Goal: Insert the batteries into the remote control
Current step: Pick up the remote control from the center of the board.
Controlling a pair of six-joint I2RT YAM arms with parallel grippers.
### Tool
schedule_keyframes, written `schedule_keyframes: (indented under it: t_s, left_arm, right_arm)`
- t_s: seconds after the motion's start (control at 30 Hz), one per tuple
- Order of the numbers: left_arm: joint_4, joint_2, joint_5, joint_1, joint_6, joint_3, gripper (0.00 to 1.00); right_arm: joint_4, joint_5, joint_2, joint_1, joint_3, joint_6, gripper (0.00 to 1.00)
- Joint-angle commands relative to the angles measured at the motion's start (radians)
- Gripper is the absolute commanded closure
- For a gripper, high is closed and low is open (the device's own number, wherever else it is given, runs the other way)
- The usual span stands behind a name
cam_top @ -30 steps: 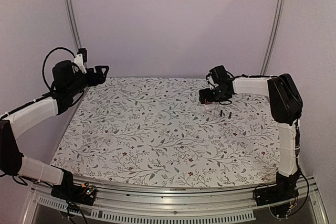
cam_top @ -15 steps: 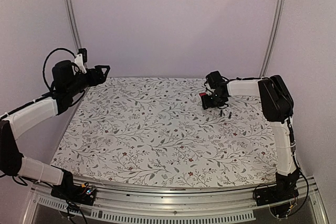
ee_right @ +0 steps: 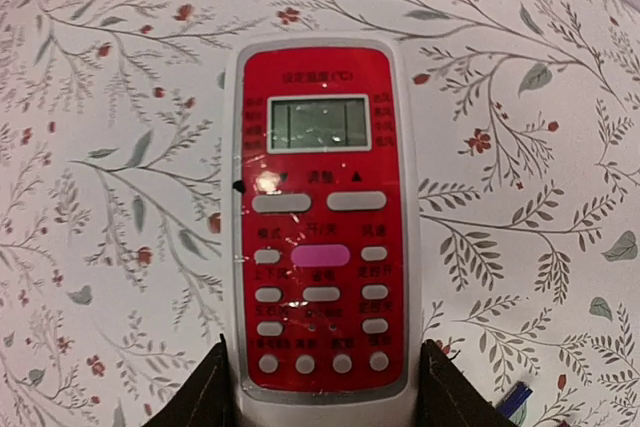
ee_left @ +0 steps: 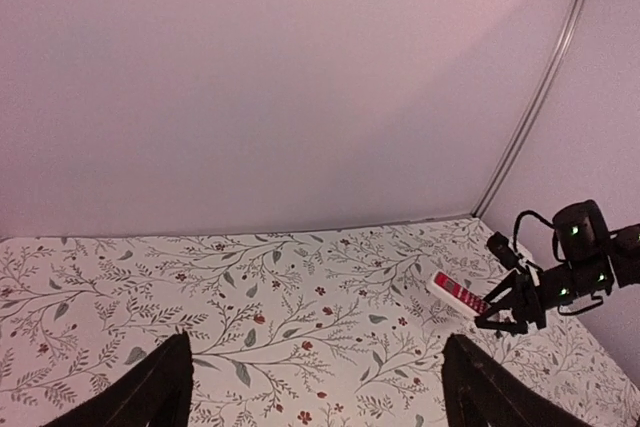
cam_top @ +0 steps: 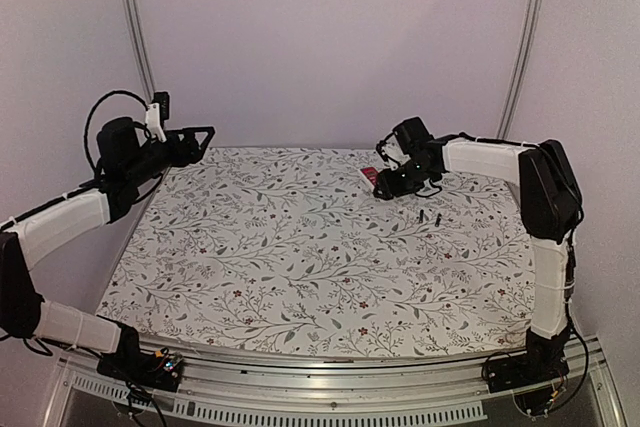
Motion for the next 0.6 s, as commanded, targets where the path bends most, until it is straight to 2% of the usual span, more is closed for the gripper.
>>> schedule_keyframes:
  t_s: [0.0,0.07,0.13,0.2,0.27,0.33,0.43,0.57]
  left_arm:
    - [0.146,-0.069,0.168,-0.022,0.043,-0.061,0.15]
    - [0.184,-0.103,0.216,-0.058,0.092,-0.075,0.15]
    - [0.187,-0.147,0.222,-0.132,0.21,-0.08,0.14]
    - [0.19,-0.202,0.25,-0.212,0.364,-0.099,0.13]
    - [0.165,-0.268,0.299,-0.281,0.565,-0.127,0.12]
    - [0.144,-0.339,0.279,-0.344,0.756,-0.158,0.11]
    - [0.107,-0.395,0.169,-0.408,0.973,-0.166,0.12]
    - [-0.044,-0.367,0.057,-0.504,1.333,-0.112,0.18]
  right_arm:
    - [0.028,-0.286,-0.275,0.053,-0.093,-0.126,0.78]
    - [0.093,-0.438,-0.387,0.072,-0.168,-0.162,0.77]
    - [0.168,-0.566,-0.476,0.093,-0.227,-0.169,0.76]
    - [0.209,-0.624,-0.541,0.121,-0.241,-0.157,0.75]
    - [0.191,-0.602,-0.565,0.155,-0.214,-0.162,0.75]
    - [0.147,-0.539,-0.568,0.183,-0.174,-0.176,0.75]
    - [0.084,-0.483,-0.556,0.213,-0.123,-0.202,0.76]
    - [0.002,-0.392,-0.54,0.263,-0.085,-0.237,0.76]
